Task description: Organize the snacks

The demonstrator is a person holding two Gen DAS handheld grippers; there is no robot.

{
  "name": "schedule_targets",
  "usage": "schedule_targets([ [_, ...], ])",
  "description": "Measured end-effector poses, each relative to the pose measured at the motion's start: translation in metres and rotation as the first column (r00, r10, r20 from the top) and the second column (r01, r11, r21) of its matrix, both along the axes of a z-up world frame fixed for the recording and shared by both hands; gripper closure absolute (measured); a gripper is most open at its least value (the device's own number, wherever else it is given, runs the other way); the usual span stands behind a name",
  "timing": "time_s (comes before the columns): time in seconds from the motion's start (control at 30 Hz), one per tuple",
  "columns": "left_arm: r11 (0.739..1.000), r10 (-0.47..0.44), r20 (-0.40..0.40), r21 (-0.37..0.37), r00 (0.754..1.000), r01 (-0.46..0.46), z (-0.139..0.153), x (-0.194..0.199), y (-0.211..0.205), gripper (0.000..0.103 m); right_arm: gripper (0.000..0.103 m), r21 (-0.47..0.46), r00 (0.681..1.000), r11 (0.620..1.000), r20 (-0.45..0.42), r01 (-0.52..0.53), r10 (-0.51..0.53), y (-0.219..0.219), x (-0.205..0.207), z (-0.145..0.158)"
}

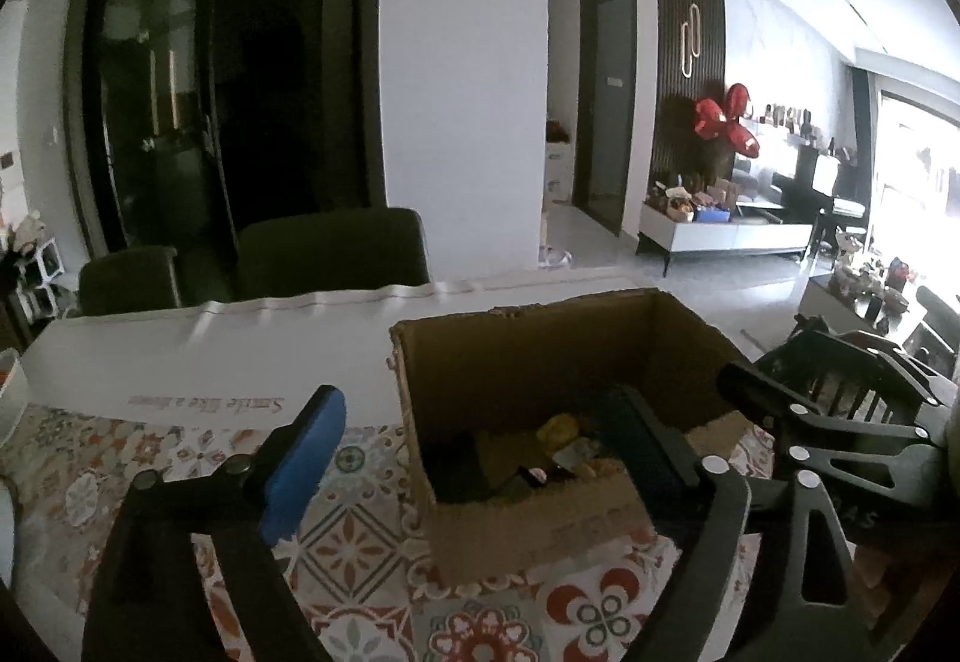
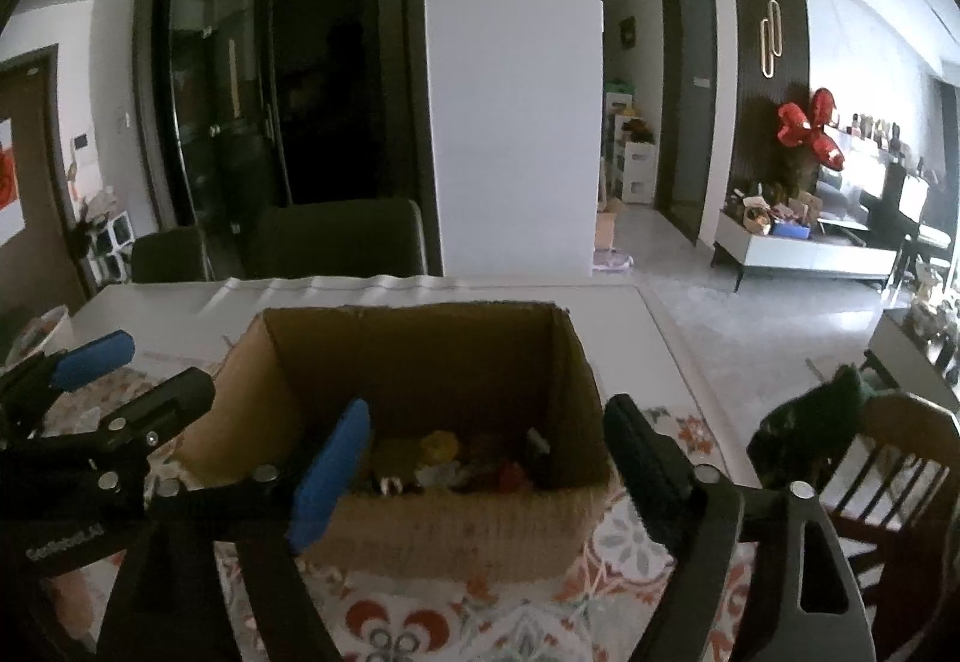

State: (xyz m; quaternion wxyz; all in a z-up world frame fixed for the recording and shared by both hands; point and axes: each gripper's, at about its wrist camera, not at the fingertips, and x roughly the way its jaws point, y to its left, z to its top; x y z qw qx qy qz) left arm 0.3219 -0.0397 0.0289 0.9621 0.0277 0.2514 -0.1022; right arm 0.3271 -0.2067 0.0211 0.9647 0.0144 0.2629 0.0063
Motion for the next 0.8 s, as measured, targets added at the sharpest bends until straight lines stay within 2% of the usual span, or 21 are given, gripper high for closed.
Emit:
schedule_targets([
  [0.2,1.000,0.011,0.050,0.001,0.999,-0.011,0.006,-0.041,0.005,0.002,0.015,0.014,0.999,0.999,0.023,0.038,-0.038,-0.004,-0.040,0.004],
  [0.4,1.000,0.020,0.066,-0.007,0.998,-0.020,0.013,-0.077,0.014,0.000,0.015,0.018,0.998,0.999,0.049,0.048,-0.049,-0.001,-0.081,0.011],
  [0.8,0.998,0.050,0.106,0.021,0.993,-0.052,0.020,-0.153,0.028,0.000,0.011,0.014,0.996,0.999,0.082,0.031,-0.032,0.013,-0.154,0.017],
])
